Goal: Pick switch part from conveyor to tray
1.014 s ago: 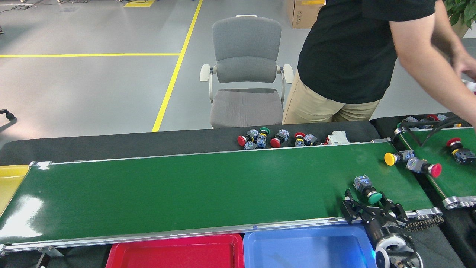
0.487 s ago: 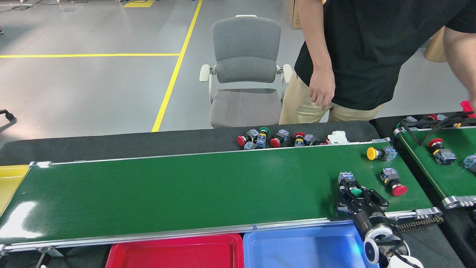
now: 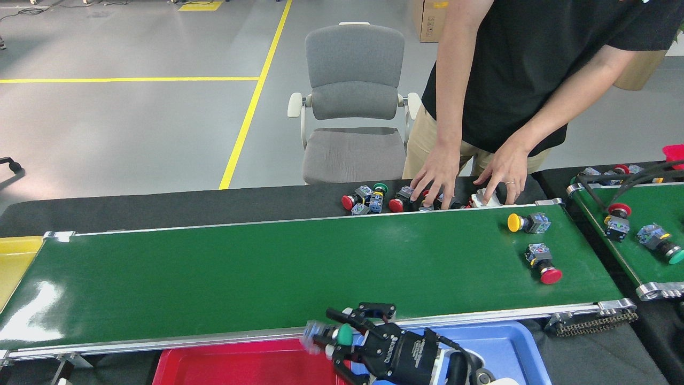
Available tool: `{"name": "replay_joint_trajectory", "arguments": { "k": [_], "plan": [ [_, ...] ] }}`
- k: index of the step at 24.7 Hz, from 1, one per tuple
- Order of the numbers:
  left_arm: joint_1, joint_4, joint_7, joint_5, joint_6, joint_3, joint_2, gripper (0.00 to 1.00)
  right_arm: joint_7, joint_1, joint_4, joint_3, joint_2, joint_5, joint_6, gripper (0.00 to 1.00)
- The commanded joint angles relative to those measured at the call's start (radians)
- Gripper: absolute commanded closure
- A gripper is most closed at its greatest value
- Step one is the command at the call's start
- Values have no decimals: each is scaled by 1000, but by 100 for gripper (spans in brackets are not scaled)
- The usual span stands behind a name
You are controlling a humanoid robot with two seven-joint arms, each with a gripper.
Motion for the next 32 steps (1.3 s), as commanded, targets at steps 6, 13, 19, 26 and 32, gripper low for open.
{"name": "replay_joint_trajectory", "arguments": {
  "k": [6, 13, 19, 26, 32],
  "plan": [
    [-6, 6, 7, 4, -1, 3, 21, 0, -8, 111, -20, -319, 70, -15, 9, 5],
    [-2, 7, 7, 4, -1, 3, 20, 0, -135, 318, -118, -512, 87, -3, 627, 6],
    [-2, 7, 7, -1, -1, 3, 21, 0, -146, 381, -117, -511, 85, 19, 699, 6],
    [-14, 6, 7, -4, -1, -28, 23, 0, -138, 249, -94, -508, 77, 137, 776, 7],
    [-12, 6, 7, -5, -1, -40, 25, 0, -85, 146, 3, -454, 74, 143, 779, 6]
  ]
}}
